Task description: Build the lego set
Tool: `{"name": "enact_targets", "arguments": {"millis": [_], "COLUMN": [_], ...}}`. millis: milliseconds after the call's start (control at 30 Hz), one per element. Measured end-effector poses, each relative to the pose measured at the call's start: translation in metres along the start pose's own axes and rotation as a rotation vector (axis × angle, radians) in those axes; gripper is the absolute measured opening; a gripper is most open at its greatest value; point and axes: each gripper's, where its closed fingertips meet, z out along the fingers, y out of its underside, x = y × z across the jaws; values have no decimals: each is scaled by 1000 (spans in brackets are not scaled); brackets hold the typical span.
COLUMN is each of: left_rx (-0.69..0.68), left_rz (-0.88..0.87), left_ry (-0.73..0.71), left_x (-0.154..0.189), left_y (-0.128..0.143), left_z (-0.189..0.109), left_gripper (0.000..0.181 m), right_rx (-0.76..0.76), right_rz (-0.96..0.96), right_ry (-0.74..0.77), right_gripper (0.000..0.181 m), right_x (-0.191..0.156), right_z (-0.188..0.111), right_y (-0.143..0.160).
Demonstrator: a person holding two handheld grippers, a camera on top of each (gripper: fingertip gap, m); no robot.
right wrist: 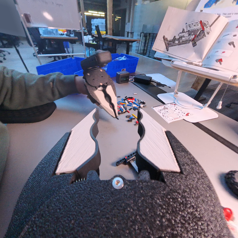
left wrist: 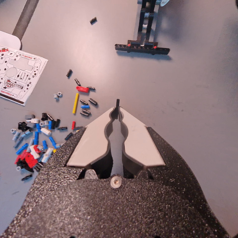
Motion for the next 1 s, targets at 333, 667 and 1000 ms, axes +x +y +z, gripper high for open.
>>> {"name": "enact_targets", "arguments": {"millis": [333,667,1000], "left_rx": [-51,-21,370], "left_rz": [-132,-152,-489], "left_ry": [17,52,-190], "left_x": [63,65,-22], "left_y": [25,25,12], "left_z": [1,6,-49], "left_gripper": [4,9,39], "right_rx": [35,-3,21], "right_rz": [48,33,24], "right_ry": [52,6,10], "right_gripper": [55,56,61], "right_x": [-12,-19,-19], "right_z": [34,37,34], "right_y": [44,54,50]}}
